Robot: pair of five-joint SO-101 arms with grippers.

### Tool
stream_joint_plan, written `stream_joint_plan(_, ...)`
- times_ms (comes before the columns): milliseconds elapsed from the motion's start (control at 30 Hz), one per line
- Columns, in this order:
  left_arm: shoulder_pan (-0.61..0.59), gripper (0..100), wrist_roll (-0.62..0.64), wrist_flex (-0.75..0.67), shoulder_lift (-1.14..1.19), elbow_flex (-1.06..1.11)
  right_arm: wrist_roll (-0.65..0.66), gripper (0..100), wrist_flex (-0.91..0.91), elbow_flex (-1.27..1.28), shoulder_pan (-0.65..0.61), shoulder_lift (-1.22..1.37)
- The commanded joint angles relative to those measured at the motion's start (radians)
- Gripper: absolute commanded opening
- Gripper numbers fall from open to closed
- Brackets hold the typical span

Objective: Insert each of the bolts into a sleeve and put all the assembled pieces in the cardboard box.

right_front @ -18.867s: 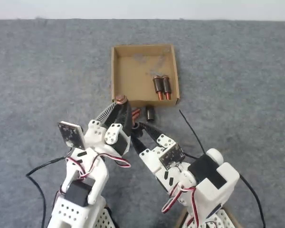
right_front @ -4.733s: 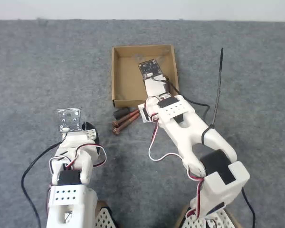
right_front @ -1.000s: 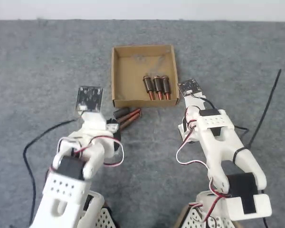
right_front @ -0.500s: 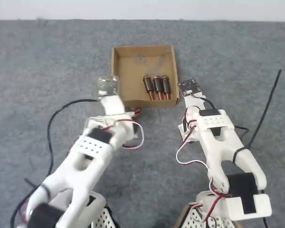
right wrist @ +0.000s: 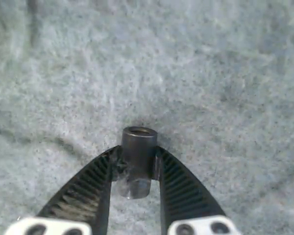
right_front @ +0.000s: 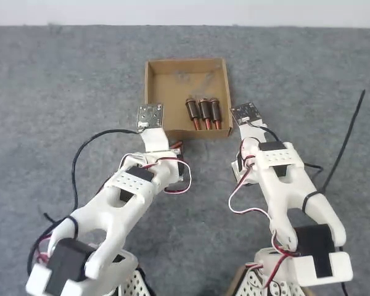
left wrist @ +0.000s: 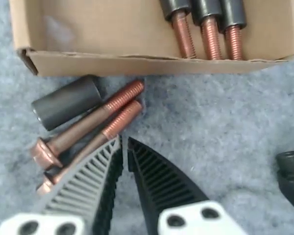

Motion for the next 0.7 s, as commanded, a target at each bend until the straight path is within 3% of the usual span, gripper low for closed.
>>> stream_joint_plan(0, -0.018, 1, 0.014, 0.034, -0.012, -0.036, 0.014, 0.7, -0.019, -0.005, 0.013, -0.054)
stream_joint_plan(200, -0.121, 1, 0.014, 0.204, -0.003, -0.097, 0.014, 0.7, -0.019, -0.005, 0.013, -0.054)
stream_joint_plan(400, -0.121, 1, 0.006, 0.301, -0.005, -0.097, 0.014, 0.7, -0.019, -0.005, 0.013, -0.054)
stream_joint_plan(667, -0.13, 1, -0.094, 0.399, -0.014, -0.096, 0.014, 0.7, -0.019, -0.005, 0.013, -0.054)
